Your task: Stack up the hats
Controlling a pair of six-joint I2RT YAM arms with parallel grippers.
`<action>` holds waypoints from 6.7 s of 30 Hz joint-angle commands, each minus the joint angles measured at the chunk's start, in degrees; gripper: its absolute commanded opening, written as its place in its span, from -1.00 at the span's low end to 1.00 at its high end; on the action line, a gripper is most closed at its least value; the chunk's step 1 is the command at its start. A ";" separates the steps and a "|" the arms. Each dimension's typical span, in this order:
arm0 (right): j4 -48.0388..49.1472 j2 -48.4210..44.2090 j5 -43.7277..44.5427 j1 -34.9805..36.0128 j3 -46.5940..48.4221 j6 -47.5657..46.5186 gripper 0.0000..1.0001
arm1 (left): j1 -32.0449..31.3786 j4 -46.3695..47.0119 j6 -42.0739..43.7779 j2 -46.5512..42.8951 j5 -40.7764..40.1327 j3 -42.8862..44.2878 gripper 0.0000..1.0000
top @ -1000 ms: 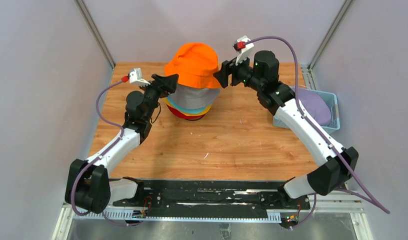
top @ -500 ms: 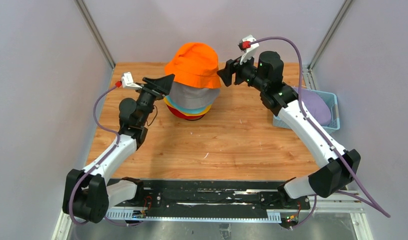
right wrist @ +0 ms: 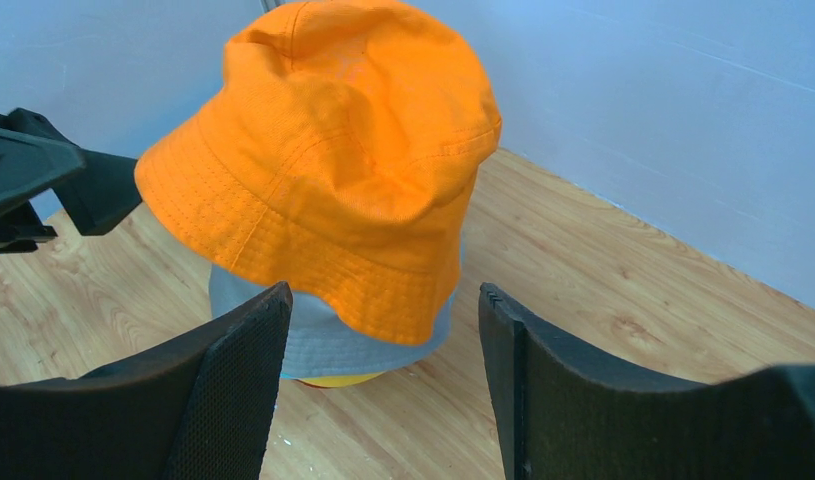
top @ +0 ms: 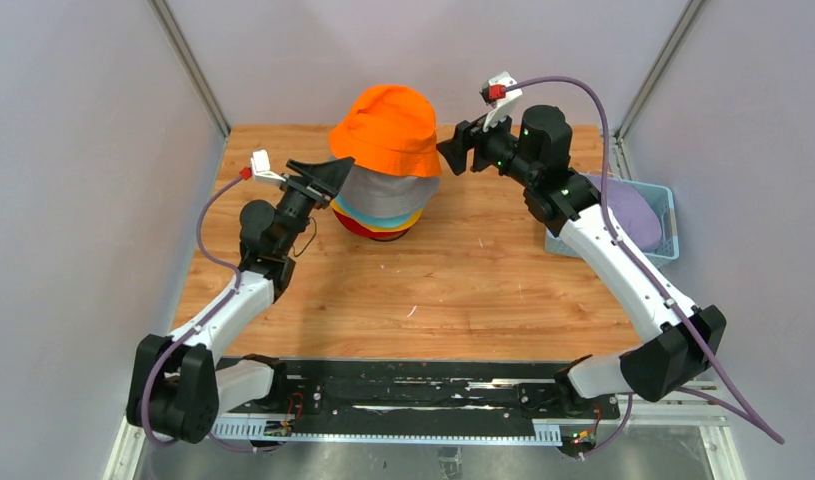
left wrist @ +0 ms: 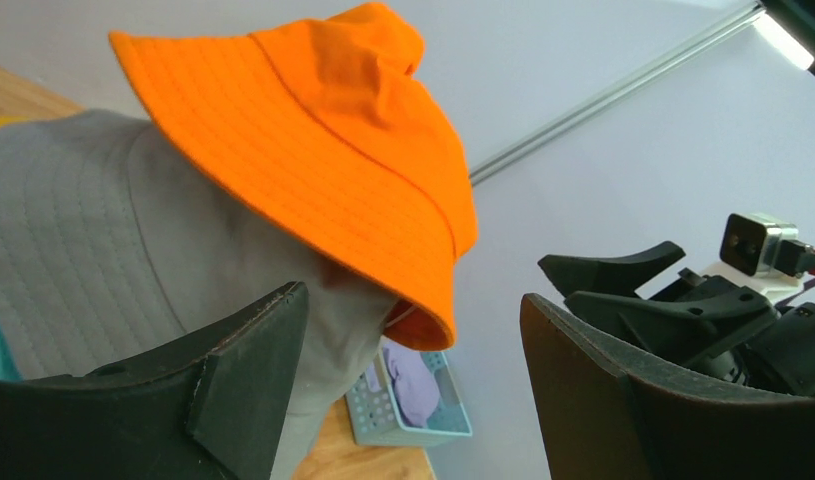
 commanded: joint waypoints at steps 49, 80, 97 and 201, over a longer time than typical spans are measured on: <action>3.46 1.71 1.40 -2.97 -6.73 2.68 0.31 | 7.01 28.74 -4.59 18.31 0.00 -12.75 -1.00; 11.90 12.59 -9.92 -4.51 -6.45 9.79 0.31 | 13.17 23.04 -4.74 46.37 6.91 15.89 -0.99; 49.31 28.21 -34.05 -8.71 -8.04 41.53 0.17 | 13.87 27.63 -6.63 49.51 11.87 21.64 -0.99; 82.76 56.19 -28.80 -9.10 -9.34 73.35 -0.99 | 14.16 41.17 -11.24 57.51 11.75 13.44 -0.99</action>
